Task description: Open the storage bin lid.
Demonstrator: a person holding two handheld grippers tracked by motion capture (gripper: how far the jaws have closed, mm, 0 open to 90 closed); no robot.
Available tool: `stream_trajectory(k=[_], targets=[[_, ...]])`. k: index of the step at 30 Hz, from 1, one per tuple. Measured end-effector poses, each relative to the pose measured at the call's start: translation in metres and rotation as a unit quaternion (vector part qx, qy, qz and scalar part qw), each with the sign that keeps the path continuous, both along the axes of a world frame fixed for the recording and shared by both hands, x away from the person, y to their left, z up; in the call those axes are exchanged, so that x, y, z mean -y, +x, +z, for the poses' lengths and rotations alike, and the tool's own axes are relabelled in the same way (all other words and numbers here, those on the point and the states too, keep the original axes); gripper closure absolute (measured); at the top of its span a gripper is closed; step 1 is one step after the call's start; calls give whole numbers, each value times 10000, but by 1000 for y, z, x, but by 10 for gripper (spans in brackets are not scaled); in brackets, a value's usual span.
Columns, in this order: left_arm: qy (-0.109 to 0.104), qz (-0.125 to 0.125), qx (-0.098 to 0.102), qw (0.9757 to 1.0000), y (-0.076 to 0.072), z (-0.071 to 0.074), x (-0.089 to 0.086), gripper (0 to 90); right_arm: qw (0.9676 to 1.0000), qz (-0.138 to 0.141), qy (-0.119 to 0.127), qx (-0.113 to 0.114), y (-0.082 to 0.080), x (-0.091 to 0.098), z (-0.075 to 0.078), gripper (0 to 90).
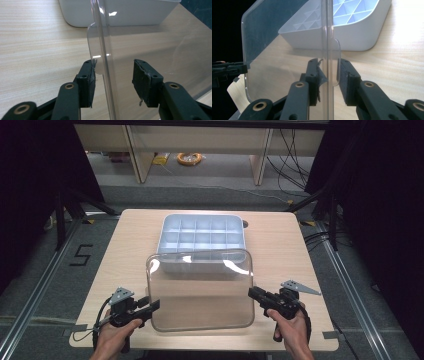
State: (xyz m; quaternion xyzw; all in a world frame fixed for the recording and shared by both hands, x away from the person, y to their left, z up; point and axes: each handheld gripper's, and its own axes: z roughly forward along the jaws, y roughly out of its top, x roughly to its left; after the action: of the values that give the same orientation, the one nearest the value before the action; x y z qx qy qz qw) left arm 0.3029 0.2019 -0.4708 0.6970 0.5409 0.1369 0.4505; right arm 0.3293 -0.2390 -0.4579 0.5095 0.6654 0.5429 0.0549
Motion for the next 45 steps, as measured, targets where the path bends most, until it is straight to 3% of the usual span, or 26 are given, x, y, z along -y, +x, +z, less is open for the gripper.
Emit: stream_trajectory(k=[3,5,6,11,12,13,16,19,21,23,24,26,28,29,32,33,35,36,37,38,43,44,45], targets=[[12,-16,-42,10000,-1,-2,0,525,9999,36,-108,96,0,1,-4,717],[-24,-62,-69,10000,-1,-5,0,526,9999,1,-71,-84,-3,0,-5,715],[-1,-22,-72,10000,-1,-6,0,525,9998,39,-187,42,-2,0,-8,714],[77,-120,-201,9997,0,-11,-2,523,9997,41,-202,-138,-5,-1,-15,707],[76,-94,-195,9997,0,-12,-1,519,9996,38,-284,-53,-3,-1,-17,704],[89,-118,-203,9997,0,-13,-2,514,9995,68,-241,-168,-5,-2,-17,700],[84,-162,-257,9995,1,-13,-2,513,9993,62,-321,-184,-5,-2,-22,696],[130,-237,-330,9991,3,-14,-4,511,9991,31,-267,-342,-5,-2,-25,691],[21,-207,-354,9992,4,-17,-3,503,9990,31,-259,-369,-4,-3,-28,683],[108,-307,-417,9986,4,-19,-5,497,9986,18,-269,-452,-5,-3,-29,676],[-17,-223,-403,9989,4,-21,-2,493,9980,-26,-214,-594,-6,-4,-29,672],[-18,-237,-427,9988,4,-22,-3,486,9974,-45,-171,-698,-7,-6,-31,667],[-21,-249,-447,9987,4,-23,-3,486,9980,20,-355,-527,-4,-4,-35,664],[-14,-258,-455,9986,5,-23,-3,485,9977,26,-269,-628,-5,-5,-35,661],[56,-335,-534,9980,5,-25,-4,480,9972,46,-362,-649,-4,-4,-38,650],[19,-297,-540,9981,6,-26,-3,477,9963,-19,-262,-821,-5,-6,-37,645],[-9,-343,-602,9976,5,-27,-3,465,9969,53,-418,-666,-3,-4,-41,636],[-8,-360,-642,9973,6,-29,-2,458,9967,35,-385,-710,-3,-5,-41,634],[103,-453,-706,9964,6,-29,-5,451,9954,-25,-264,-918,-4,-7,-40,630],[105,-481,-715,9962,6,-30,-5,448,9963,31,-428,-751,-2,-6,-43,626],[74,-497,-756,9959,8,-32,-5,439,9956,131,-430,-821,-2,-6,-46,612],[-55,-391,-740,9965,8,-34,-3,438,9954,117,-511,-808,-1,-6,-46,609],[-47,-398,-761,9963,8,-34,-3,435,9939,29,-421,-1018,-3,-9,-45,607]])
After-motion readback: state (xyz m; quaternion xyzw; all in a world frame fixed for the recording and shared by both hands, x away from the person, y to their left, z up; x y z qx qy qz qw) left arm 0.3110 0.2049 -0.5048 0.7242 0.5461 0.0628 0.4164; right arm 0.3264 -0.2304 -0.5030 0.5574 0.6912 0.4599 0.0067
